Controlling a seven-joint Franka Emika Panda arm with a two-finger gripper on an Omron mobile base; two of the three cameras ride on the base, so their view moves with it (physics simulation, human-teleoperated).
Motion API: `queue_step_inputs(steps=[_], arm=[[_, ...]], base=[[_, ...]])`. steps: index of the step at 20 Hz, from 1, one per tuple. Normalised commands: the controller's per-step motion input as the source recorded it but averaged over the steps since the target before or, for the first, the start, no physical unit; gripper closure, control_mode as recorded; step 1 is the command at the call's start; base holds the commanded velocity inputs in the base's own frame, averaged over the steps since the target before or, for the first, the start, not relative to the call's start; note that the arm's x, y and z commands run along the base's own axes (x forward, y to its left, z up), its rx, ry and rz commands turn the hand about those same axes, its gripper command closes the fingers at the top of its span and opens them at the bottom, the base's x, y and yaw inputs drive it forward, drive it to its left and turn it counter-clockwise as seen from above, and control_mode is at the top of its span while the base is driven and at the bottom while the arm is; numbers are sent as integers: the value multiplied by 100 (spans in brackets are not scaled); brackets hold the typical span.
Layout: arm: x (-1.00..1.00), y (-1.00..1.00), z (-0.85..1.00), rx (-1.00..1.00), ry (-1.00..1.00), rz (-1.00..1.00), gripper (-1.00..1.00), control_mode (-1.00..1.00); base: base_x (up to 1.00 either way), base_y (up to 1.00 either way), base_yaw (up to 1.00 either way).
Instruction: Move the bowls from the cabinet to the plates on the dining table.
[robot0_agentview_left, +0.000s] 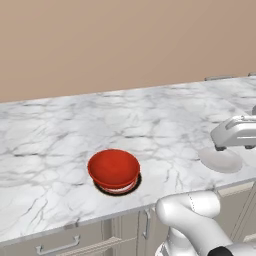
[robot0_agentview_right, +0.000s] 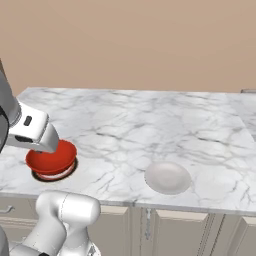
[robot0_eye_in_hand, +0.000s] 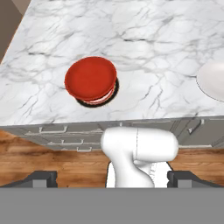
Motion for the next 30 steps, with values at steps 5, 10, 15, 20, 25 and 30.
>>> queue_step_inputs(steps=[5,10,15,20,25,30], arm=[[0,0,0,0,0,0,-100,100],[0,0,0,0,0,0,-100,100],[0,0,0,0,0,0,-100,100],[0,0,0,0,0,0,-100,100],[0,0,0,0,0,0,-100,100],[0,0,0,0,0,0,-100,100]], base=[[-97,25,1],[-44,57,26],[7,70,70],[0,33,78],[0,18,83],[0,26,86]])
